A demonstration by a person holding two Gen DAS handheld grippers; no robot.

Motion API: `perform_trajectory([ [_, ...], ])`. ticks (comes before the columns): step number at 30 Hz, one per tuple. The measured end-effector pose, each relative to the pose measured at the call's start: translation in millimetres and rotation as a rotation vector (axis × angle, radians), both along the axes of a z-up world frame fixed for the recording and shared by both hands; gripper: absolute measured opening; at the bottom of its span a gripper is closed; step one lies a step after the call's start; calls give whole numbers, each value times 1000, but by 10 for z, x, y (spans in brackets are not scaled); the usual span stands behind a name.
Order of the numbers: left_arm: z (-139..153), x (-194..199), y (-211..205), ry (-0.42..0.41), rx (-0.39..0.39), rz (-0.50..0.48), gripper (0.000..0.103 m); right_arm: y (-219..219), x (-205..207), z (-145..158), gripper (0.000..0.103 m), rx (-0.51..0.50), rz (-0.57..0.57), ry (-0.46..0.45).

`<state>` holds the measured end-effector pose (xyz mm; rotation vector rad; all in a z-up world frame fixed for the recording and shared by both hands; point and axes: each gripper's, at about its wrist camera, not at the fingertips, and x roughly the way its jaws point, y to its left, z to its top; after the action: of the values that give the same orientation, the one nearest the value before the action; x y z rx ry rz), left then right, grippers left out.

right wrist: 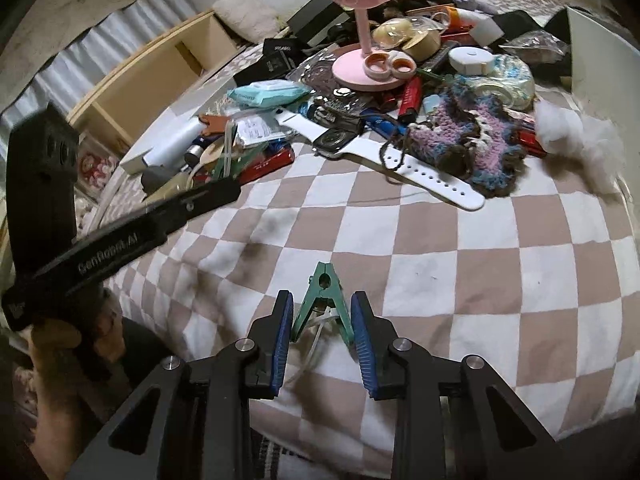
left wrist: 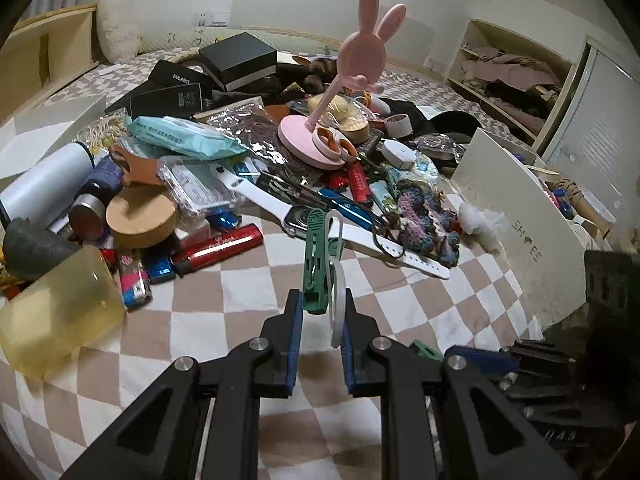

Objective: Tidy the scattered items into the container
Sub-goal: 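Lift both green clothespins and carry them toward the white SHOES box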

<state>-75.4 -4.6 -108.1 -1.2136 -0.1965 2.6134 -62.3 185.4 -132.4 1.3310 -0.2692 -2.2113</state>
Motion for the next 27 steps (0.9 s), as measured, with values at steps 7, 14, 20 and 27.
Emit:
perform_trajectory([
  [7,44,96,69,11,-3,1,17,197,-5,135,31,-75,-61,1],
  [14,171,93,109,38,-21,10,17,344,-18,350,31,-117,-93,31],
  [20,284,109,170,57,-29,11,17,472,-17,599,31,-121,-113,88],
  [27,581,151,324,110,-35,-12,17,664,0,914,31,-124,-132,158],
])
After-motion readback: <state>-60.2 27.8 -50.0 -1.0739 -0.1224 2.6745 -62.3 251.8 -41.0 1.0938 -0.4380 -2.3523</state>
